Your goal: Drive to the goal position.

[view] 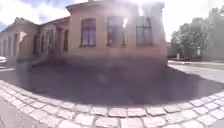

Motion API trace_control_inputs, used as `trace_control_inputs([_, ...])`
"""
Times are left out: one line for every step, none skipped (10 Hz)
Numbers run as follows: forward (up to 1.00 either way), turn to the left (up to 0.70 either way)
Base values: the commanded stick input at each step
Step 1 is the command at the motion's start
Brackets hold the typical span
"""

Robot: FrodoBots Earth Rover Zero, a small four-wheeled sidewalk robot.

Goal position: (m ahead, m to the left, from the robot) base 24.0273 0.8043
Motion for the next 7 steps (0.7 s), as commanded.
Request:
trace_control_inputs([1.00,-0.39])
trace_control_inputs([1.00,-0.39])
trace_control_inputs([1.00,-0.39])
trace_control_inputs([1.00,-0.39])
trace_control_inputs([1.00,-0.39])
trace_control_inputs([1.00,-0.39])
trace_control_inputs([1.00,-0.39])
